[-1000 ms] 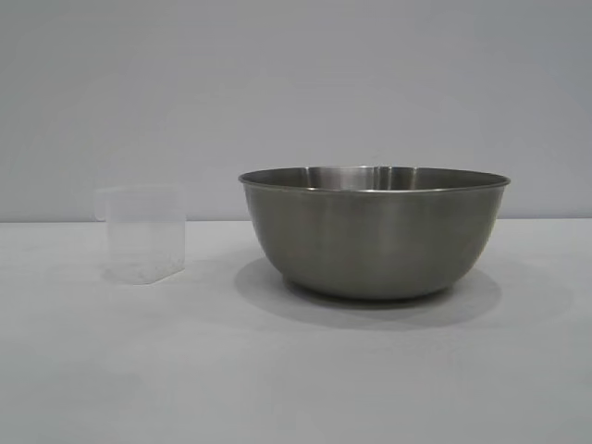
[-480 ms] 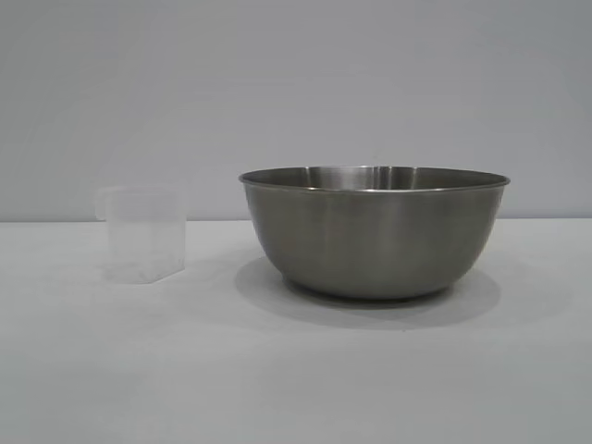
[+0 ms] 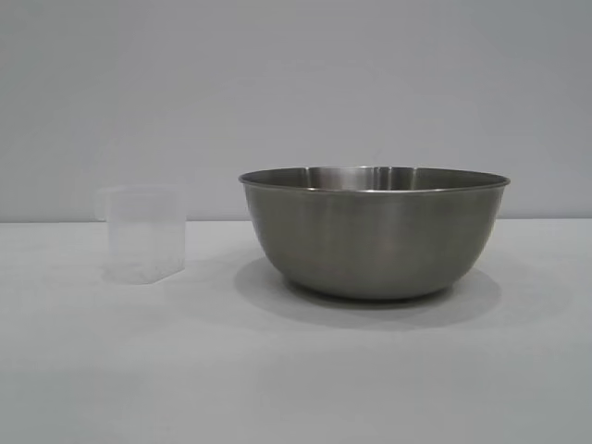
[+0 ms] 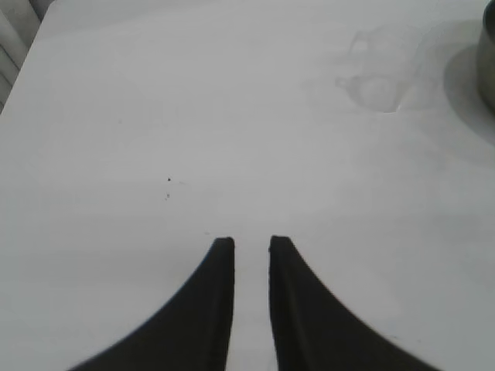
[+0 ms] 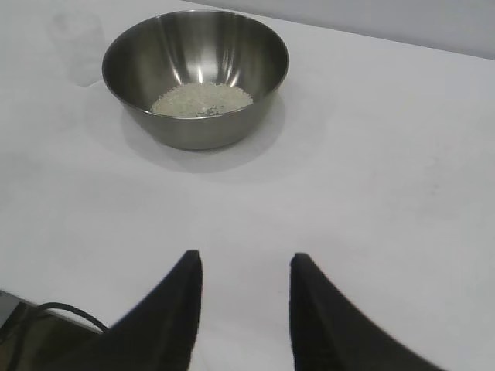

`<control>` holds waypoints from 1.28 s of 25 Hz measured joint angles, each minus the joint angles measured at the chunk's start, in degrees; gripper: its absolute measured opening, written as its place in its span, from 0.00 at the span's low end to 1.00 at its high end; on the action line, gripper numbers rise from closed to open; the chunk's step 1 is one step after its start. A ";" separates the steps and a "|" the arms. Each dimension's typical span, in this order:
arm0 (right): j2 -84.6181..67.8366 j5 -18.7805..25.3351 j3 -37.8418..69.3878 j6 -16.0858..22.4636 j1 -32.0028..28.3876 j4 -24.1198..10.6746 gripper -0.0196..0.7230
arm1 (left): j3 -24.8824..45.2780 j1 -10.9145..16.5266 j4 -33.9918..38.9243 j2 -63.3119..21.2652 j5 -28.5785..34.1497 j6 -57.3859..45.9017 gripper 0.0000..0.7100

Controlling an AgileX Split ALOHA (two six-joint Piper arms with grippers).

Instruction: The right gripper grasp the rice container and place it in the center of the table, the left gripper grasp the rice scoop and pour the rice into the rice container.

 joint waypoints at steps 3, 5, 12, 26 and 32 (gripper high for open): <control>0.00 0.00 0.00 0.00 -2.83 0.11 0.33 | 0.00 0.59 0.00 0.00 0.00 0.00 0.13; 0.00 0.00 0.00 0.00 -6.56 0.12 0.33 | 0.00 2.07 0.00 0.00 0.00 0.00 0.13; 0.00 0.00 0.00 0.00 -16.54 0.12 0.33 | 0.00 5.16 0.00 0.00 0.00 0.00 0.13; 0.00 0.00 0.00 0.00 -16.56 0.12 0.33 | 0.00 5.16 0.00 0.00 0.00 0.00 0.13; 0.00 0.00 0.00 0.00 -16.56 0.12 0.33 | 0.00 5.16 0.00 0.00 0.00 0.00 0.13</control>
